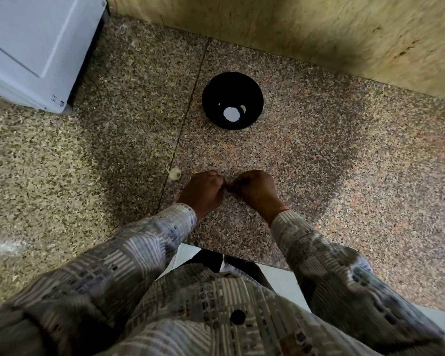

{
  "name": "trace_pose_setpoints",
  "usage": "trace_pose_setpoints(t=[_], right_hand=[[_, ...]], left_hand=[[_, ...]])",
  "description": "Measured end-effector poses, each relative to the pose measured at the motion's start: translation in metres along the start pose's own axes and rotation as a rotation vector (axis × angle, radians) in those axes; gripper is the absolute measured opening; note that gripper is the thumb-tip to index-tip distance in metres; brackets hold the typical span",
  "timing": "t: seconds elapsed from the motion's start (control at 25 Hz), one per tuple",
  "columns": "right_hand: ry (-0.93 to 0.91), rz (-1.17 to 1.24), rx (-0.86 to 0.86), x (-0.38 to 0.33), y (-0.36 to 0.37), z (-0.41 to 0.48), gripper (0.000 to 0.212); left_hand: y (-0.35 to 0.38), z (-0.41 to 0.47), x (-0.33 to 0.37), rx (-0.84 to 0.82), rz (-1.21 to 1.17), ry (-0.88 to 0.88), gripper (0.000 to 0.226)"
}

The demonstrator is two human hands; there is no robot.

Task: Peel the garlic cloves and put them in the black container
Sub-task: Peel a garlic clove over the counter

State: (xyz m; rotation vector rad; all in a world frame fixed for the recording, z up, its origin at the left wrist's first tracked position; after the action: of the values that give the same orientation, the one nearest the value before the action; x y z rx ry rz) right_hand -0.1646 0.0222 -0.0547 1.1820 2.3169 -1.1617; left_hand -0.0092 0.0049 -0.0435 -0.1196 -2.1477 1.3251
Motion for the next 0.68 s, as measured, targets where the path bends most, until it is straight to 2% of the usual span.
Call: trace_pose_setpoints(t=[0.16, 0.32, 0.44, 0.56, 0.68], right_hand=[[0.009, -0.085, -0.009, -0.0049, 0.0012, 0.0017, 0.018], [-0.002, -0.106, 0.035, -0.0060, 0.0044, -0.0005, 0.020], [-0.009, -0.129, -0.006, -0.0067, 0.0070, 0.0015, 0.019], [0.029, -0.125, 0.056, -0.0073, 0.0050, 0.0042, 0.023], [0.016, -0.158, 0.010, -0.0070, 0.0075, 0.0060, 0.019]], left_hand=[[-0.0008, 0.0014, 0.0022, -0.017, 0.014, 0.009, 0.035], [0.0000, 0.0041, 0.0008, -0.037, 0.028, 0.001, 0.024], [0.0005, 0.0057, 0.0013, -0.049, 0.028, -0.006, 0.023], [-0.0003, 0.0069, 0.0018, -0.054, 0.052, -0.024, 0.023], [-0.0015, 0.0075, 0.0027, -0.064, 0.045, -0.022, 0.024]])
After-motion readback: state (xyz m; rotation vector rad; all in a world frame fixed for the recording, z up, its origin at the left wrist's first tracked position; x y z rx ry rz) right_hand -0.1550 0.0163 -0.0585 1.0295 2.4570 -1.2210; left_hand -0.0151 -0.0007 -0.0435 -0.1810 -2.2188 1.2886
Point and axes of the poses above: each hand's wrist, its own z-axis towards the middle knuckle, its own y-axis out of the palm, x = y × z, the point moved 5 cm from there along z, towards the middle knuckle, and after that the axes turned 5 degrees about -x, right-handed, at the moved point
